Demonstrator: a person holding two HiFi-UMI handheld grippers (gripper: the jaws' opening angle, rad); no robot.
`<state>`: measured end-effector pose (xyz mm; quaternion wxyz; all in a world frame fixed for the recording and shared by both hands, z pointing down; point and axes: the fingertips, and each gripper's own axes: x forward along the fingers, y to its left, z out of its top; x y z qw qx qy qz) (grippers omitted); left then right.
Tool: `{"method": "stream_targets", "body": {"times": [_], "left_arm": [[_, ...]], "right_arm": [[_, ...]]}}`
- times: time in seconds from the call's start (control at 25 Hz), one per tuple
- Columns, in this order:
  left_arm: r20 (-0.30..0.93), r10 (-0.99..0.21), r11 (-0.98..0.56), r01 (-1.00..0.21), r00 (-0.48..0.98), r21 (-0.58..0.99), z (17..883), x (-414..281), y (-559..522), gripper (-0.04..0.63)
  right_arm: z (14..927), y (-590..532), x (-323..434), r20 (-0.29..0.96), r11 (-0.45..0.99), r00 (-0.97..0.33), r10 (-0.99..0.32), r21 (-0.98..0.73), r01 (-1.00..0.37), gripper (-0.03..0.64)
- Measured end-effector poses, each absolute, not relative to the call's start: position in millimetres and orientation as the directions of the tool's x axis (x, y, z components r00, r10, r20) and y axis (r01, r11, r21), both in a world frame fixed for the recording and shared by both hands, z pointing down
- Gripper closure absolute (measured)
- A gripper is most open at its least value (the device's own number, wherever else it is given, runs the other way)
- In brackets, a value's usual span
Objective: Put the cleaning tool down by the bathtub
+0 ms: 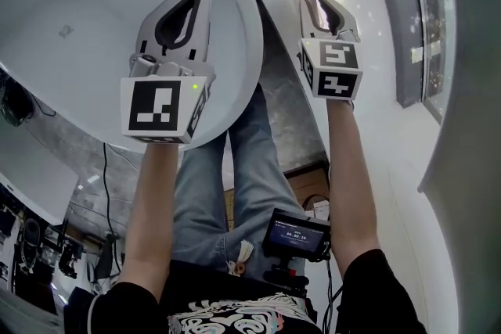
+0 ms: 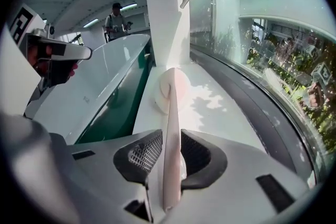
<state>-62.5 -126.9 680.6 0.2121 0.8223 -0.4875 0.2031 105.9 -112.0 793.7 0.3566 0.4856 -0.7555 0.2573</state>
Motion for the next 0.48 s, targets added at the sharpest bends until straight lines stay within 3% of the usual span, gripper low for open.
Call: {"method": "stream_targets", "body": {"times": [0.48], "left_arm": [[0.497,-0.746,-0.444,-0.887,0.444,0.125,599.7,-67.3,-125.1,0.578]], "right_arm": [[699.5,-99.0,128.6,0.710,0.357,-0.231,-0.665,0.031,-0.933,0.521]]}}
